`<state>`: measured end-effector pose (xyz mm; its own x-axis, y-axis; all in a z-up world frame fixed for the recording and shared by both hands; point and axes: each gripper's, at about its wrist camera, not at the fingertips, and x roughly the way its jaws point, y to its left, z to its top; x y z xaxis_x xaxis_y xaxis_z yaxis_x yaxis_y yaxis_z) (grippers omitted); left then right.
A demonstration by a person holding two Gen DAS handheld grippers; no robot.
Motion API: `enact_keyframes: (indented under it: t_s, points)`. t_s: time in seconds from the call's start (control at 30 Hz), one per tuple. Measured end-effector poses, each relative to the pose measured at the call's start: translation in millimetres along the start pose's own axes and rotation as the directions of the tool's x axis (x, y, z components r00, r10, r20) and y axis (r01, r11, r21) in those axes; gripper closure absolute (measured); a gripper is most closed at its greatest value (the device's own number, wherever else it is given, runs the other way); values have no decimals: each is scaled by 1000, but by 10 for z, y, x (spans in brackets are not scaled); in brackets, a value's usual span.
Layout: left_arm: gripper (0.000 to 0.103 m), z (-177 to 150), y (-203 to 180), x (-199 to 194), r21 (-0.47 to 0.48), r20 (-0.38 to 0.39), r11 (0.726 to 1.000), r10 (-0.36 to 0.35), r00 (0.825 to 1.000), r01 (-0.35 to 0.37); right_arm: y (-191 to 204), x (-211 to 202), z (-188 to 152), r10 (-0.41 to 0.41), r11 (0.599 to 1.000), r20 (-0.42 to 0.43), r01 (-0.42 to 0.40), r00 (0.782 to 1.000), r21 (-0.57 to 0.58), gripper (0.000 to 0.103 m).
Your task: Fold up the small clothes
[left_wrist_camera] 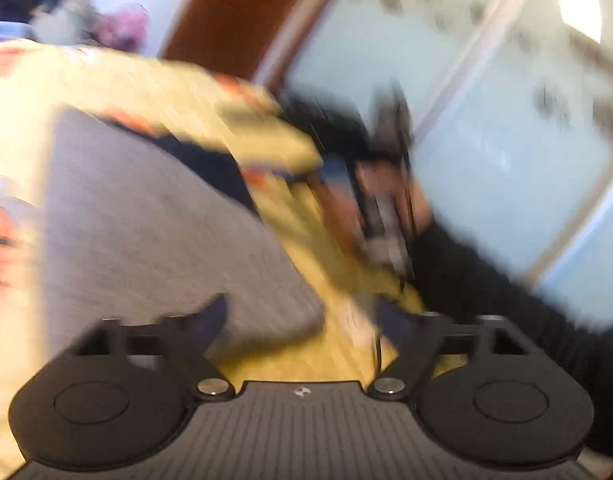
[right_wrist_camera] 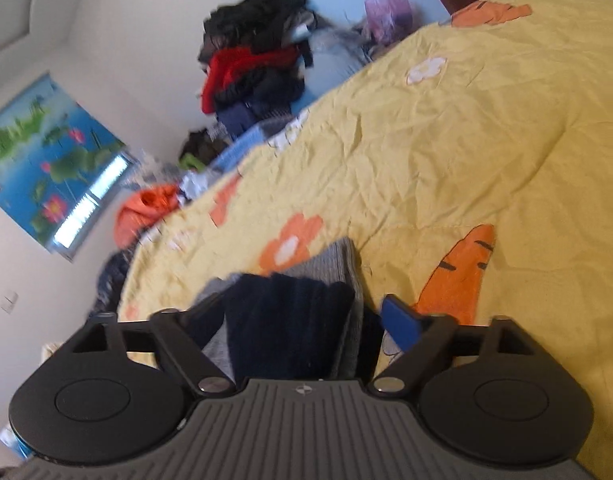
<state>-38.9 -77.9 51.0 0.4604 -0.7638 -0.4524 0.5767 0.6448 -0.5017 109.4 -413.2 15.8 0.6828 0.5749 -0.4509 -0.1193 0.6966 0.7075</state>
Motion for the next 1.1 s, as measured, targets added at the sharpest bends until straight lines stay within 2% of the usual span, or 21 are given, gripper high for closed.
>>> enact_keyframes:
  t_s: [0.1, 0.17, 0.23, 0.3, 0.37, 0.43, 0.47, 0.5, 0.53, 0.57, 0.6, 0.7, 0.83, 0.93, 1.0, 1.07, 1.1]
  points:
    - [16, 323, 382, -231, -71, 117, 991, 123, 986, -115, -52, 64, -53, -12, 1000, -52, 13, 999, 15, 20]
    - [16, 553, 743, -146, -166, 136, 971, 195, 971, -172, -70, 166, -74, -44, 999, -74, 45, 996, 12, 20]
    - [17, 716, 1099, 77, -286, 77, 942, 203, 976, -173, -78, 239, -83, -25, 999, -79, 27, 997, 22, 20]
    - [17, 790, 1367, 335, -377, 25, 914, 172, 985, -150, -56, 298, -82, -13, 999, -91, 16, 996, 32, 19]
    - [17, 857, 1492, 567, -383, -40, 910, 154, 987, -157, -21, 331, -87, -11, 1000, -103, 13, 995, 24, 19]
    - [19, 895, 1547, 750, -381, -68, 908, 164, 984, -177, 13, 353, -98, -9, 1000, -116, 10, 993, 8, 20]
    - [25, 826, 1603, 794, -378, -55, 910, 163, 985, -171, 37, 355, -107, -23, 1000, -116, 22, 993, -8, 26]
    - [44, 839, 1611, 835, -382, -64, 908, 157, 985, -170, 70, 375, -122, -45, 999, -124, 42, 991, -29, 48]
    - [52, 851, 1627, 871, -391, -86, 902, 160, 983, -181, 90, 410, -147, -66, 997, -141, 60, 988, -50, 62]
    - [63, 854, 1631, 867, -385, -94, 901, 177, 980, -200, 107, 425, -178, -77, 996, -135, 69, 988, -64, 69]
    - [69, 862, 1612, 867, -366, -95, 907, 188, 978, -210, 134, 428, -202, -77, 995, -123, 68, 989, -79, 72]
    - [74, 950, 1537, 785, -317, -88, 918, 219, 972, -236, 227, 398, -195, -50, 996, -105, 43, 993, -73, 77]
    - [74, 1197, 1552, 516, -255, -49, 930, 260, 964, -263, 512, 521, -115, 37, 996, -88, -43, 995, -75, 78]
    - [74, 1393, 1718, 316, -239, -36, 910, 340, 940, -339, 703, 788, -59, 80, 994, -94, -86, 992, -61, 78]
    - [67, 1447, 1868, 285, -222, -66, 900, 371, 926, -376, 735, 1028, -40, 69, 996, -107, -74, 992, -48, 77]
    - [64, 1394, 2029, 276, -244, -118, 869, 413, 903, -430, 672, 1225, -61, 7, 1000, -122, -10, 993, -24, 65]
    - [60, 1325, 2053, 180, -271, -128, 855, 423, 897, -442, 640, 1267, -89, -35, 999, -125, 34, 992, -13, 53]
